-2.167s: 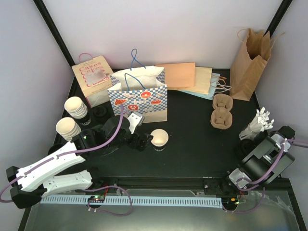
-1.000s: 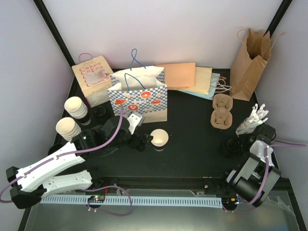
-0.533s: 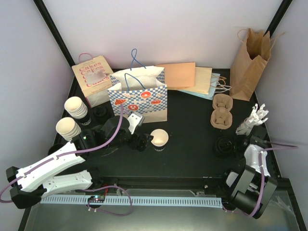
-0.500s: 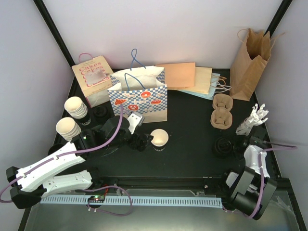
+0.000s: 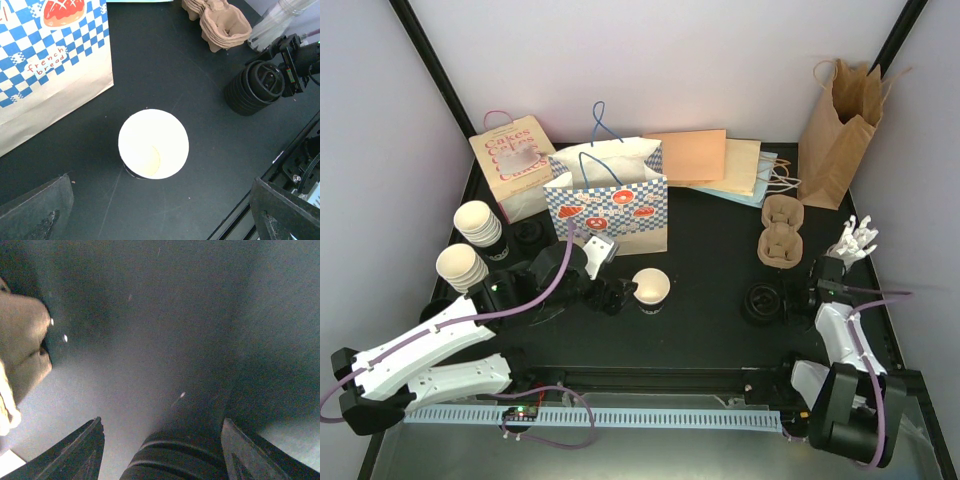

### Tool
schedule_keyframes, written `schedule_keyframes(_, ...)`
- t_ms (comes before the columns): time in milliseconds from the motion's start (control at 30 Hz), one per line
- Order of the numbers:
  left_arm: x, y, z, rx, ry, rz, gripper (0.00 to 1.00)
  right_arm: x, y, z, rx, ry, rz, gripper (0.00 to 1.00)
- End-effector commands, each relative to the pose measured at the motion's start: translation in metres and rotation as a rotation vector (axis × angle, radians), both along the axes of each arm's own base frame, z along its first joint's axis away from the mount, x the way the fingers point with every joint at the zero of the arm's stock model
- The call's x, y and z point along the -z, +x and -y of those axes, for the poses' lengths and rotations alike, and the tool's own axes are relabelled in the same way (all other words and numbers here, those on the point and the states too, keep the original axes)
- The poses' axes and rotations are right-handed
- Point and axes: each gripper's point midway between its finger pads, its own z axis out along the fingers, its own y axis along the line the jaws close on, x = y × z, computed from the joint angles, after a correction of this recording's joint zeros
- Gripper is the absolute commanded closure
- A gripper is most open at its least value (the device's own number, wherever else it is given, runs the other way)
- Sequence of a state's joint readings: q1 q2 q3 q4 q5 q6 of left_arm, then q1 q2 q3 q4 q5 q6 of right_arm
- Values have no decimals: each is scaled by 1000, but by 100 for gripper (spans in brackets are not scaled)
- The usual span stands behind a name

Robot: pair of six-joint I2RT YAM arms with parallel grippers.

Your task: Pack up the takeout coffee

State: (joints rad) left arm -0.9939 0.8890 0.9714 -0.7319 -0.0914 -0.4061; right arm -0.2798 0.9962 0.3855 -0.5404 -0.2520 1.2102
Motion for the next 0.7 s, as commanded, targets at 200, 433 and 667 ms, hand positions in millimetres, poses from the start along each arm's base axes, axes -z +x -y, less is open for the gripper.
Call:
schedule_keyframes(200,-6,3,-2,-10,-19,21,1,18,-19,-55,-60,97,-114,33)
schedule_keyframes(433,-6,3,-2,-13,-18,22,1,16,-15,-78,-105,117,-123,32)
schedule_keyframes(667,-6,3,-3,-16,-17,21,1,12,-12,-100,-149,126,-118,33)
